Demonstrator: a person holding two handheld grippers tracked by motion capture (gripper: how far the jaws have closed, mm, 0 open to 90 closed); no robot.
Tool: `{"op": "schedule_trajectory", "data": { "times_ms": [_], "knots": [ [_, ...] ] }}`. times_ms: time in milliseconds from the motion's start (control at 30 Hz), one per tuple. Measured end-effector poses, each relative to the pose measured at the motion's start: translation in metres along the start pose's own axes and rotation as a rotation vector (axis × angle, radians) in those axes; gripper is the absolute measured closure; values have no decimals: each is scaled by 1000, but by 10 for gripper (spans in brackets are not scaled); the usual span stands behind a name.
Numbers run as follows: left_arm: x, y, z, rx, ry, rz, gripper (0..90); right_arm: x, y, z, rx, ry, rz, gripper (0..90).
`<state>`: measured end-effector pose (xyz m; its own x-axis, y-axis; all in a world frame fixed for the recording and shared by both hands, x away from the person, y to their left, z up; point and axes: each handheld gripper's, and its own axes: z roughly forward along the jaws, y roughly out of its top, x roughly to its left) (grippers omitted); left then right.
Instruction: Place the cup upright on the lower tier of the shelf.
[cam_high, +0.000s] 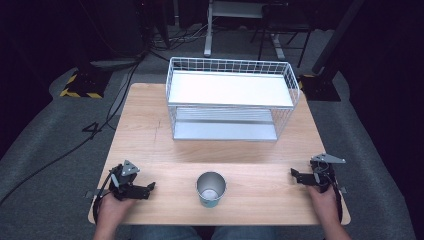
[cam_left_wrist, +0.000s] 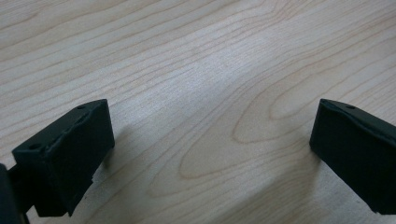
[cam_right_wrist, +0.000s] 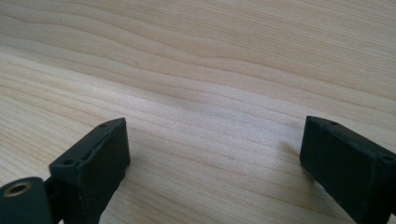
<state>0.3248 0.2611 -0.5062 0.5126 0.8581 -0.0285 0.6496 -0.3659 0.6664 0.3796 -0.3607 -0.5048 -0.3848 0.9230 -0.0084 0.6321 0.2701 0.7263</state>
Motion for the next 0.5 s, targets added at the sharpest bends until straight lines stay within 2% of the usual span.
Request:
{"op": "schedule_trajectory", "data": {
  "times_ms": [367,500],
  "knots": [
    [-2,2,-2,0,8,-4,42,0,0,0,0,0,0,84],
    [-5,5,-12,-44,-3,-18,29,0,0,0,0,0,0,84]
  ]
}}
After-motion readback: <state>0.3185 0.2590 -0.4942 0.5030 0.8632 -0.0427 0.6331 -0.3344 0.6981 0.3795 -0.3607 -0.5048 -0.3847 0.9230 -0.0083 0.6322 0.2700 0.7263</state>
